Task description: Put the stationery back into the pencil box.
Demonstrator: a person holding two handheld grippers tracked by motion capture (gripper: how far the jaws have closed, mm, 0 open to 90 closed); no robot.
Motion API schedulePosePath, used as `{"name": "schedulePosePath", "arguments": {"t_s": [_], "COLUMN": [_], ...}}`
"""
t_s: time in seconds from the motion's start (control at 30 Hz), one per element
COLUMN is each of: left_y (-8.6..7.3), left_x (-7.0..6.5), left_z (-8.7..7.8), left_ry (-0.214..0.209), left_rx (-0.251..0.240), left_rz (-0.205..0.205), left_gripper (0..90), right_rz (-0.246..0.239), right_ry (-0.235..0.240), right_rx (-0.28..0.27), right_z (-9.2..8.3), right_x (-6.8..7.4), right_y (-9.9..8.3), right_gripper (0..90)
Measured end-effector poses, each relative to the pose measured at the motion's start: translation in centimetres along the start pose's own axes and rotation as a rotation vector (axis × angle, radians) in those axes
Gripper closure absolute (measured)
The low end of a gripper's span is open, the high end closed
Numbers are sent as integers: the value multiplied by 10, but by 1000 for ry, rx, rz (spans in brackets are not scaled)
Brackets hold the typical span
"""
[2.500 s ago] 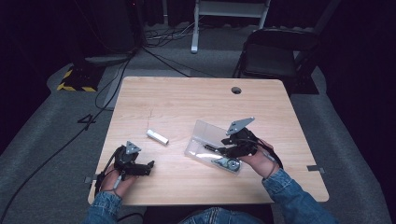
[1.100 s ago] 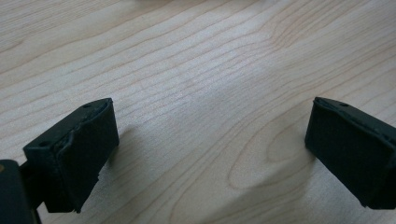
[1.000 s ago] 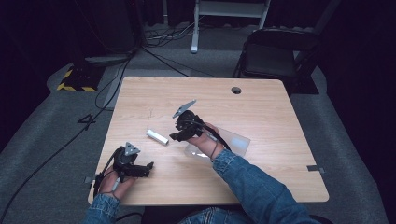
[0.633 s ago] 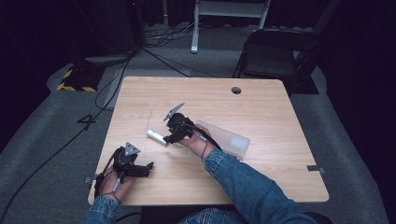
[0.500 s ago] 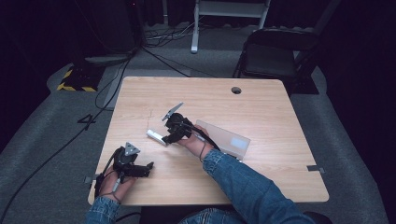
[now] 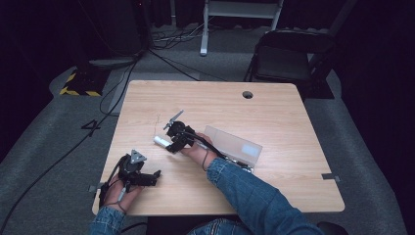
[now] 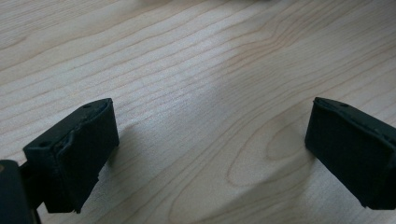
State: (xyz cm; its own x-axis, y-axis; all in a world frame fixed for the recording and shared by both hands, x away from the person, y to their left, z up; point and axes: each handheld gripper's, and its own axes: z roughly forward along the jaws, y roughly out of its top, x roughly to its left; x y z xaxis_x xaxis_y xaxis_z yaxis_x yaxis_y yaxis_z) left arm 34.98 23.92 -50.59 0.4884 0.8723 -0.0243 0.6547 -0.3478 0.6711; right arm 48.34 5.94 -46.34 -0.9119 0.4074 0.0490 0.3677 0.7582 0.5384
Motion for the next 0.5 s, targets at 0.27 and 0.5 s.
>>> {"name": "schedulePosePath", "arguments": {"t_s": [0.27,0.5], "left_y": [0,0], "left_x": [0,0], "left_z": [0,0], "left_ry": [1,0], "left_rx": [-1,-2], "left_rz": [-1,-3], "left_gripper": [30,30], "right_rz": [4,8], "right_ry": [-25,-54], "right_rx": [19,25], "right_z": [9,15], "right_x": [0,4], "right_y": [-1,0], "right_gripper": [552,575]}}
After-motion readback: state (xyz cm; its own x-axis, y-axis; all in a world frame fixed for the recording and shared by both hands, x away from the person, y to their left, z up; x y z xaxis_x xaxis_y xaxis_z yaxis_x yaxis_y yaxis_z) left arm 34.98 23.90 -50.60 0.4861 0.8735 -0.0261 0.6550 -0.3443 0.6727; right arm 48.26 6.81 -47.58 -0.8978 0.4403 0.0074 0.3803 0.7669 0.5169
